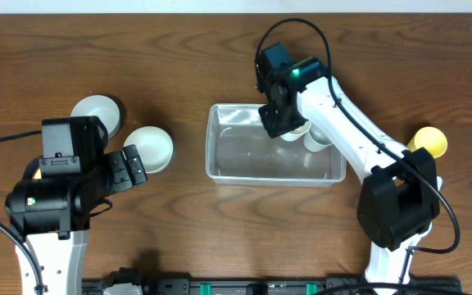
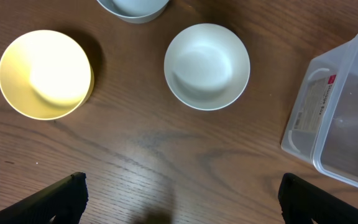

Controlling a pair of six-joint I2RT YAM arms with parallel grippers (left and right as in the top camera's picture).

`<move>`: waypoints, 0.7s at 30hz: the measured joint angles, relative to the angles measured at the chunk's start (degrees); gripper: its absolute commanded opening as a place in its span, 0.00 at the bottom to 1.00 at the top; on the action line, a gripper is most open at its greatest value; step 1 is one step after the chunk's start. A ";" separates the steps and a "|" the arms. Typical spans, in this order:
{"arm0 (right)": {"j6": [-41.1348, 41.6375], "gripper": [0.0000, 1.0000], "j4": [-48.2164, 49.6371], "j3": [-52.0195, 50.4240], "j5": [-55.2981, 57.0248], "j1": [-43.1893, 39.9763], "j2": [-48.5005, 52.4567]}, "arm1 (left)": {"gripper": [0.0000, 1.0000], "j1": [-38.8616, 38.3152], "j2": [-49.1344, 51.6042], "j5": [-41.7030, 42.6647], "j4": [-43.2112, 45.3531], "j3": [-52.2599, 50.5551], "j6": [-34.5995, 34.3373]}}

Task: Pack container
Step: 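Carry the white cup into the container beside the grey cup, release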

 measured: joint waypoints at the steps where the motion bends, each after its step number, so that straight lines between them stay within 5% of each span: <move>1: 0.00 0.02 0.04 -0.07 -0.02 -0.09 0.00 | 0.98 0.00 0.00 0.00 0.00 0.00 0.00; 21: -0.04 0.05 0.28 -0.17 0.00 1.07 0.00 | 0.98 0.00 0.00 0.00 0.00 0.00 0.00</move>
